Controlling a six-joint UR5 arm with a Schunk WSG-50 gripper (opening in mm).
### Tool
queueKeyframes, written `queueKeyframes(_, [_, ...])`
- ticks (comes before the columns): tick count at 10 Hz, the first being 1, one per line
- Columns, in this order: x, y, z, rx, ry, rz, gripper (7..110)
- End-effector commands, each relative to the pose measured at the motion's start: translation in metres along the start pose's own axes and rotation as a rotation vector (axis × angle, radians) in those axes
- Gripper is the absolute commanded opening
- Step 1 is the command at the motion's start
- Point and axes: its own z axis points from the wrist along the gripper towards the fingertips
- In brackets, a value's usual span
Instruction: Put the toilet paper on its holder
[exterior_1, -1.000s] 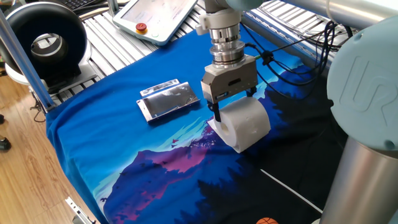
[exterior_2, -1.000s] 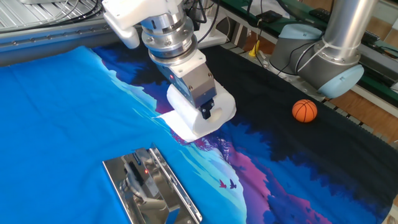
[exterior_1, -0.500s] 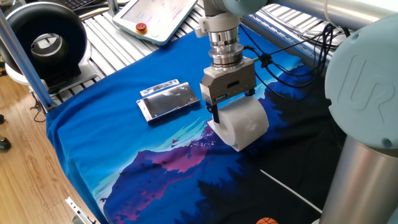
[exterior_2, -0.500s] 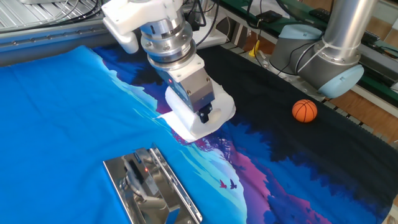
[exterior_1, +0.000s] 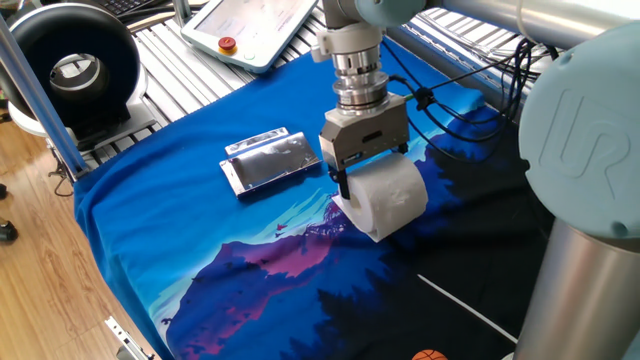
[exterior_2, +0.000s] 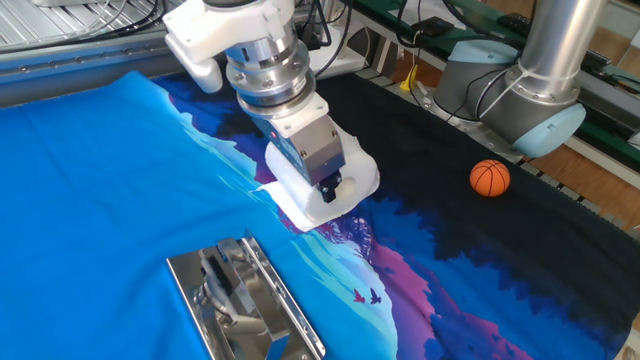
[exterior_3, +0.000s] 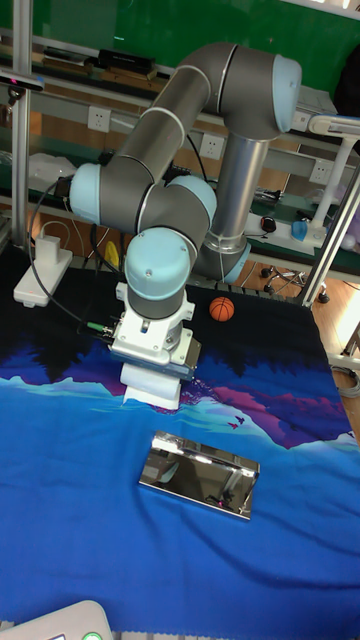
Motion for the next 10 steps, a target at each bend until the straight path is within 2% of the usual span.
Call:
queueKeyframes(1, [0.006,0.002,-0.014,-0.028,0.004,0.014,88])
queueKeyframes(2, [0.009,0.003,-0.020,-0.029,0.005,0.032,88])
queueKeyframes(3, [0.011,0.003,-0.025,-0.020,0.001,0.066,22])
queueKeyframes(4, [0.015,0.002,-0.029,-0.015,0.004,0.088,22])
queueKeyframes(5, [0.019,0.004,-0.032,-0.029,0.010,0.088,7])
queueKeyframes(7, [0.024,0.005,-0.040,-0.074,0.009,0.097,7])
queueKeyframes(8, [0.023,0.001,-0.048,-0.083,-0.029,0.108,7])
queueKeyframes(10, [0.021,-0.016,-0.058,-0.029,-0.103,0.148,7])
